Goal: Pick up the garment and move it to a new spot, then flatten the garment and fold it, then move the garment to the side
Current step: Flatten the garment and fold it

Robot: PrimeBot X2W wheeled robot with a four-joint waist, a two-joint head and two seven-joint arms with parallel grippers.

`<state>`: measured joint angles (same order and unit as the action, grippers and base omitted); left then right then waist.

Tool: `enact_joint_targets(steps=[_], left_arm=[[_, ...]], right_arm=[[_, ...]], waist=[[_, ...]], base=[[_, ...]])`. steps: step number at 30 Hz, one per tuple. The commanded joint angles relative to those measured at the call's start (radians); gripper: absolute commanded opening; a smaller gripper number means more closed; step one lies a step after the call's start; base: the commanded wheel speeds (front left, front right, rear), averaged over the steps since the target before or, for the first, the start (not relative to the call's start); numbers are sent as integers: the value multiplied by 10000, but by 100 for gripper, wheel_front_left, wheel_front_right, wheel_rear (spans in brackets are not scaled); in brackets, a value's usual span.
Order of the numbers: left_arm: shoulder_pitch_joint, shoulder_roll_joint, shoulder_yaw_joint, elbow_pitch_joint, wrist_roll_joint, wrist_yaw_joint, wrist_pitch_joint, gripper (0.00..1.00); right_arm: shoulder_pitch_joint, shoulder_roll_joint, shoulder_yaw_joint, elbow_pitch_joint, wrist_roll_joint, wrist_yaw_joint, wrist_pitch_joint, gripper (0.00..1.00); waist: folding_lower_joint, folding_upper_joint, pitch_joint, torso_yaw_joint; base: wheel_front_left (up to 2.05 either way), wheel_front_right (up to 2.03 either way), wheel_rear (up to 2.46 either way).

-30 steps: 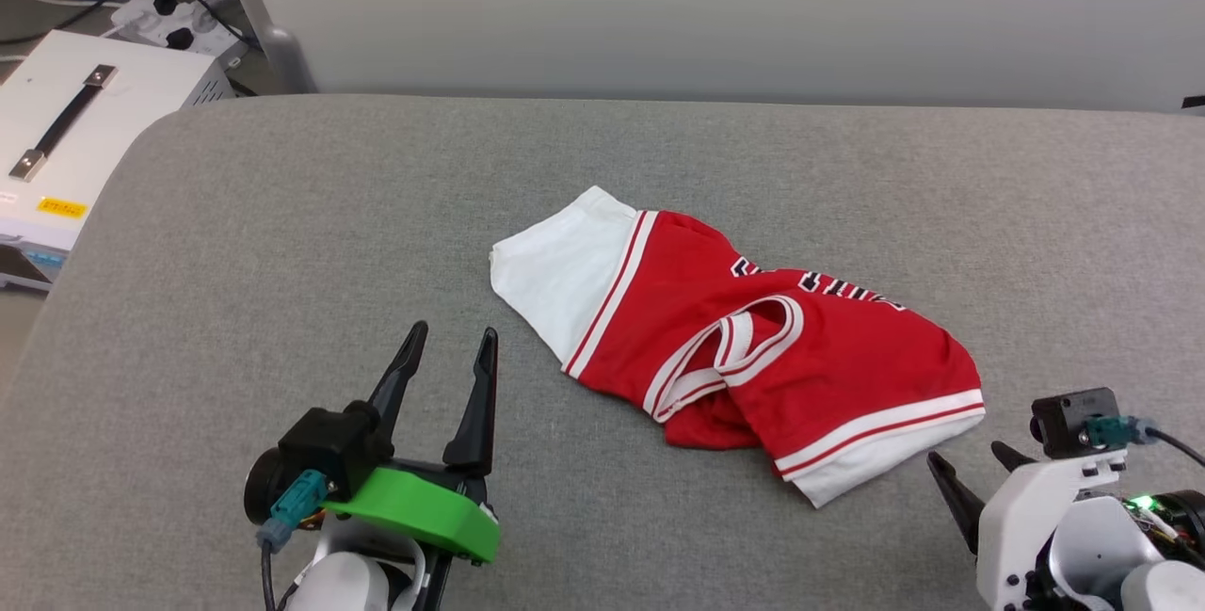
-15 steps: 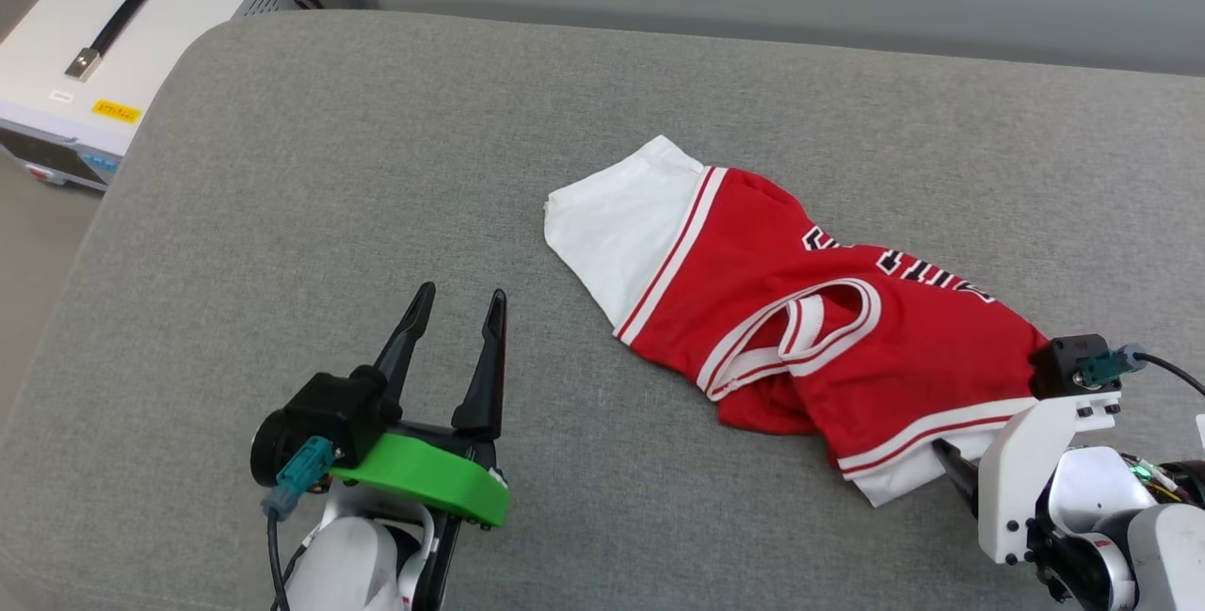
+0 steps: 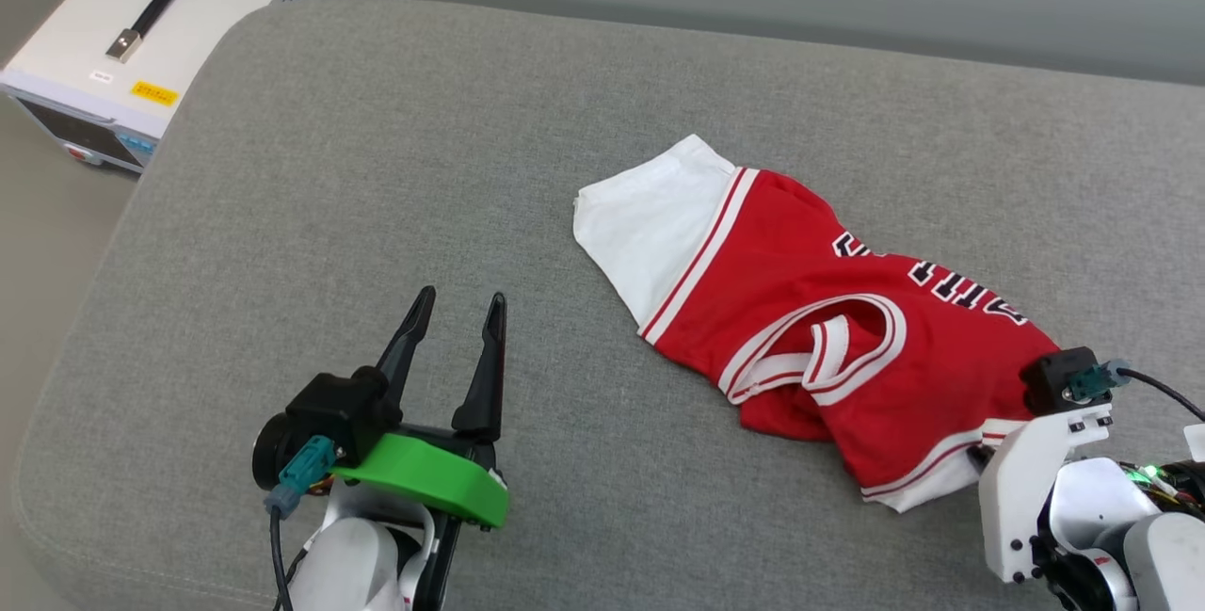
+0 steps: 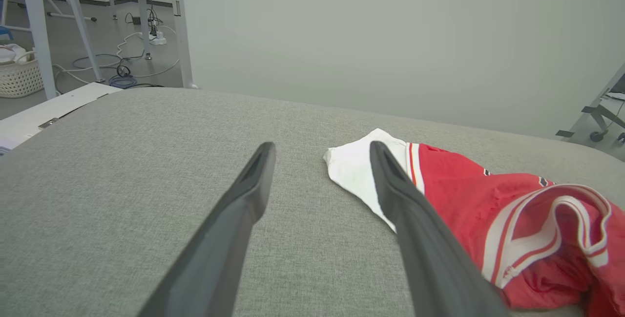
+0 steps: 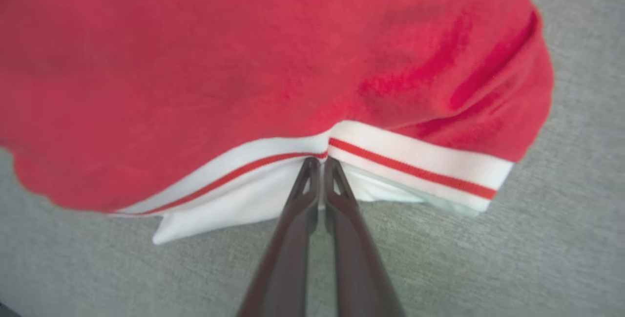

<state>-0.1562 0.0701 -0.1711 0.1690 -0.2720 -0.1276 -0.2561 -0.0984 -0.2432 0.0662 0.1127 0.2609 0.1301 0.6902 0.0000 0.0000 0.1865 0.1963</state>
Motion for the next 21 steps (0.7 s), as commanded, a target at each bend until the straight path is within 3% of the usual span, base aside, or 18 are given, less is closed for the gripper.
enact_joint_targets(steps=[1,6,13,15,21], left_arm=[[55,27,36,43,34,-29,-57,100],[222,80,1,87,5,-30,-57,100],[183,103,-155,-24,-53,-30,-57,100],[138,116,-224,-42,-93,-30,-57,100],[-58,126,-378,-15,-163,-30,-57,100]], right_arm=[[374,-283,110,51,25,6,51,0],[663,-1726,120,-587,77,6,387,0],[668,-5011,545,-1065,128,6,678,0],[501,-5627,562,-849,185,6,565,0],[-182,-6221,840,469,-102,6,11,0]], waist=[[0,0,-421,-170],[0,0,-827,-320],[0,0,-646,-233],[0,0,-490,-145],[0,0,-100,198]], base=[[0,0,0],[0,0,0],[0,0,0],[0,0,0],[0,0,0]])
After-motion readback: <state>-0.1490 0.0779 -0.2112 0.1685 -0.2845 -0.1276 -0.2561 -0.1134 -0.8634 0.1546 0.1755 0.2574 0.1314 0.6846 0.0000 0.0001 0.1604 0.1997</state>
